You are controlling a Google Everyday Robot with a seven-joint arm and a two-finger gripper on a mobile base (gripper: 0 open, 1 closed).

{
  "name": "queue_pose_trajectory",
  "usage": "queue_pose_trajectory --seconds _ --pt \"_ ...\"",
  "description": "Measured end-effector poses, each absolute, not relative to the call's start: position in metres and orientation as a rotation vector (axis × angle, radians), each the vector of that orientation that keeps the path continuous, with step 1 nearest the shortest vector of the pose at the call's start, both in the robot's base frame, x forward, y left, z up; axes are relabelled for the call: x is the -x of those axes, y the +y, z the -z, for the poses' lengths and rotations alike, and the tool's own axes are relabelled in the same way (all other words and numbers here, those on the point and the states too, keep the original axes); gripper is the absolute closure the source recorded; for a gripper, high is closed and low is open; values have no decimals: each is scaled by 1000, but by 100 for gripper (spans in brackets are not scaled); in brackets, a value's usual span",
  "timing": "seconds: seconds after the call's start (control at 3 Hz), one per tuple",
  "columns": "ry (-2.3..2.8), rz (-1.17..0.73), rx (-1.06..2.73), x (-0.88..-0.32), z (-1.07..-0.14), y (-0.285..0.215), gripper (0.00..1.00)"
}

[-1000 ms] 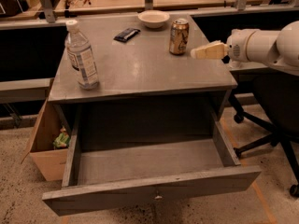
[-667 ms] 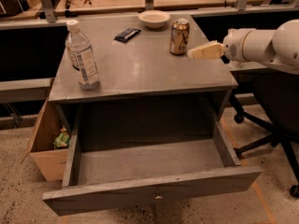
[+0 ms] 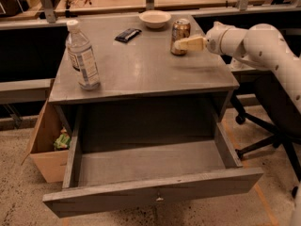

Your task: Place orange can into top drawer

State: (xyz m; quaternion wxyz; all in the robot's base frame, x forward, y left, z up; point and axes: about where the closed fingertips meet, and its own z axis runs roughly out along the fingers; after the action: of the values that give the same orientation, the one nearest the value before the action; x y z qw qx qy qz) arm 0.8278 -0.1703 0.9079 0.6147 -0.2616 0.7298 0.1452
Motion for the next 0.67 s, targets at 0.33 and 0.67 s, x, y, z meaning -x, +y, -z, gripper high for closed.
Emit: queue_pose_trajectory --seconds 0.33,0.67 --pt "1644 -360 589 -866 -900 -149 0" --pt "1635 -397 593 -887 -893 -132 18"
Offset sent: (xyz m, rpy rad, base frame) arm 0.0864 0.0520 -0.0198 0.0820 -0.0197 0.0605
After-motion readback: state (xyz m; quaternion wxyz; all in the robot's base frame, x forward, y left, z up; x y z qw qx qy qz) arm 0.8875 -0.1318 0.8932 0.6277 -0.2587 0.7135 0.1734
